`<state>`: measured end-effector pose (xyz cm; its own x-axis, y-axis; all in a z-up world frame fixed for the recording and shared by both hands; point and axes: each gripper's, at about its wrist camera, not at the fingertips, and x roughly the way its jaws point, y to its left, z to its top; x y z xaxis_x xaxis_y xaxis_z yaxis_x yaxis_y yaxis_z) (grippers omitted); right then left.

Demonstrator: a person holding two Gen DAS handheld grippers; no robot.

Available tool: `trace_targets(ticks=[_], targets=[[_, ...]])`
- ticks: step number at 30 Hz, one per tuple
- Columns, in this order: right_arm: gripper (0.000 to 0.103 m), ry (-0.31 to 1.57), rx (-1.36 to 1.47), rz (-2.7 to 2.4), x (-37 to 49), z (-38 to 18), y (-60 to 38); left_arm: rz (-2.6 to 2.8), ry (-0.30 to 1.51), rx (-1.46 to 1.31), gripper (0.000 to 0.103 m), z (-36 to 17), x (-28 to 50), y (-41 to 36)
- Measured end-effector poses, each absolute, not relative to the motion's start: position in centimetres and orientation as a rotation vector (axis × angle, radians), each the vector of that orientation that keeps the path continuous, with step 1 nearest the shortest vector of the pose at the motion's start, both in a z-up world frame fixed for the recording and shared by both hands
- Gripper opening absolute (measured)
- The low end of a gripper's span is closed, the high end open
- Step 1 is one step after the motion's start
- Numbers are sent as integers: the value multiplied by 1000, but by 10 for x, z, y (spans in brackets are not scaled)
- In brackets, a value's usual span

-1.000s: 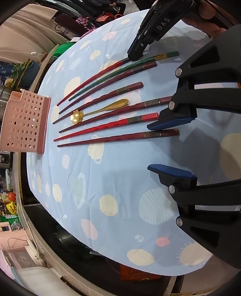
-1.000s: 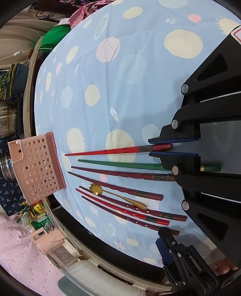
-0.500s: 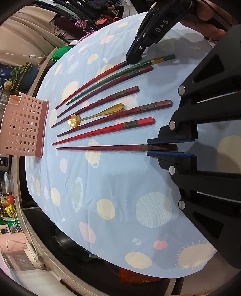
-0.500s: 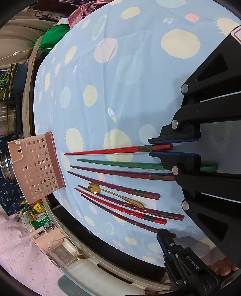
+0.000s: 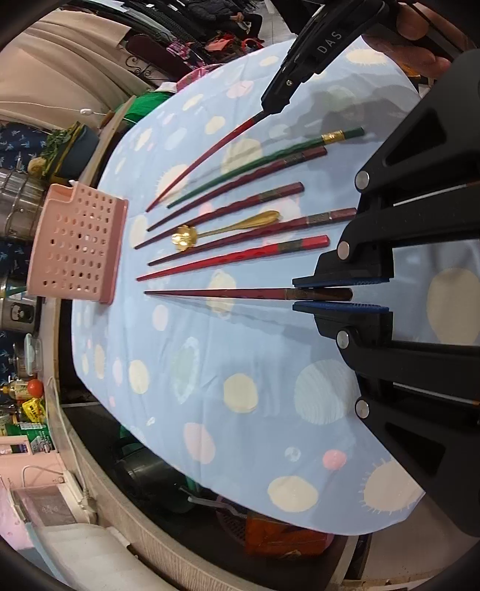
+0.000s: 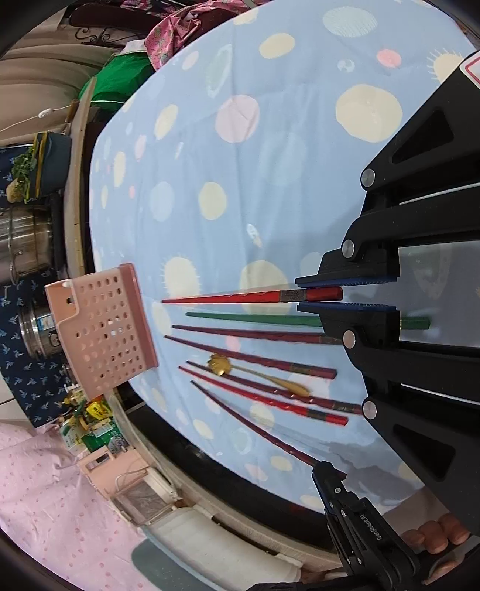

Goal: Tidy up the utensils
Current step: 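Lift and lower the dark-red chopstick into the basket while the right tool inserts the red one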

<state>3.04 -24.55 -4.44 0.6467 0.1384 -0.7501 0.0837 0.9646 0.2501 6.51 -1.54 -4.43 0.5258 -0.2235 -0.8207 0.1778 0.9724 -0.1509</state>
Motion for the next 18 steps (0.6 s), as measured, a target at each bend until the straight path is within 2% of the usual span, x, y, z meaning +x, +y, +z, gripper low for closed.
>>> trace_targets(ticks=[18], targets=[[7, 662, 288, 31, 46, 47, -270, -219, 779, -112, 7, 49, 91, 4]])
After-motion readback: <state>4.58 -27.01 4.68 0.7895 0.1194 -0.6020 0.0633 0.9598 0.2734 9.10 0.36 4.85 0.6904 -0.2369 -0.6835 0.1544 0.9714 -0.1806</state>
